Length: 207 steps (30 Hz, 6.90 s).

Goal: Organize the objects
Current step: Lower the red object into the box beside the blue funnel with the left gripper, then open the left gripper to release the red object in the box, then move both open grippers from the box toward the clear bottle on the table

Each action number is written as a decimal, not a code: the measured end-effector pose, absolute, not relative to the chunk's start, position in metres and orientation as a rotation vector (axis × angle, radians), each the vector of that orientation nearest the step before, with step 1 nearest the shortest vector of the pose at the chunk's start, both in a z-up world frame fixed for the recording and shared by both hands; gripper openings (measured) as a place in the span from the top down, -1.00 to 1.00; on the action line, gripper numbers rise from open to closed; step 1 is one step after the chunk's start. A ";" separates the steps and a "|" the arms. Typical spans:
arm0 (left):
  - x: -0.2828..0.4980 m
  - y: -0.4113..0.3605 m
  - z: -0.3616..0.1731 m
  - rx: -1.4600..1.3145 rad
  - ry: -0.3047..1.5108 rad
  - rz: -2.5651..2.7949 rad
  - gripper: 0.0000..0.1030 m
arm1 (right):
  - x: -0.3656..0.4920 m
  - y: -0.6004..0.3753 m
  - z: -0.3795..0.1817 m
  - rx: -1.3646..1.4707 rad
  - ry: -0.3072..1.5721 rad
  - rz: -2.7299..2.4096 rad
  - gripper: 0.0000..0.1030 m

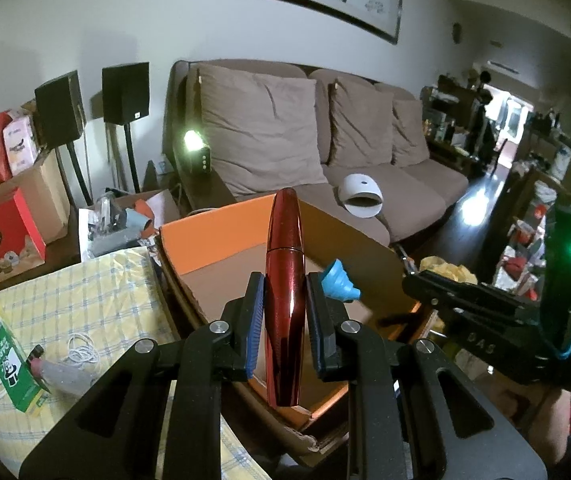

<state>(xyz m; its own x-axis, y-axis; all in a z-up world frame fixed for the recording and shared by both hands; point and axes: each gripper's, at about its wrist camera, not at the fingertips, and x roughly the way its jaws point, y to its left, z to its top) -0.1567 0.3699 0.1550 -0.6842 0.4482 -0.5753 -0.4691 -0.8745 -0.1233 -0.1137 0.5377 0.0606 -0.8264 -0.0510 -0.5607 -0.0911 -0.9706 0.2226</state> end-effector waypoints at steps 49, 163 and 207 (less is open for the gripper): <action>-0.195 0.403 0.117 -0.944 0.065 2.475 0.64 | -0.127 0.524 0.047 -1.024 0.344 2.984 0.55; -0.196 0.401 0.084 -1.110 0.035 2.407 0.64 | -0.141 0.512 0.029 -1.117 0.353 2.930 0.21; -0.159 0.098 0.090 -1.281 -0.219 2.831 0.03 | -0.116 0.473 0.082 -0.960 0.341 3.113 -0.06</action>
<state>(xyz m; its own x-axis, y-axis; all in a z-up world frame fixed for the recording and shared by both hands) -0.1587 0.0979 0.0902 -0.6614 0.0820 -0.7455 0.0334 -0.9898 -0.1385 -0.1162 0.4731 0.0824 -0.8200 -0.1876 -0.5408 0.0662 -0.9695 0.2360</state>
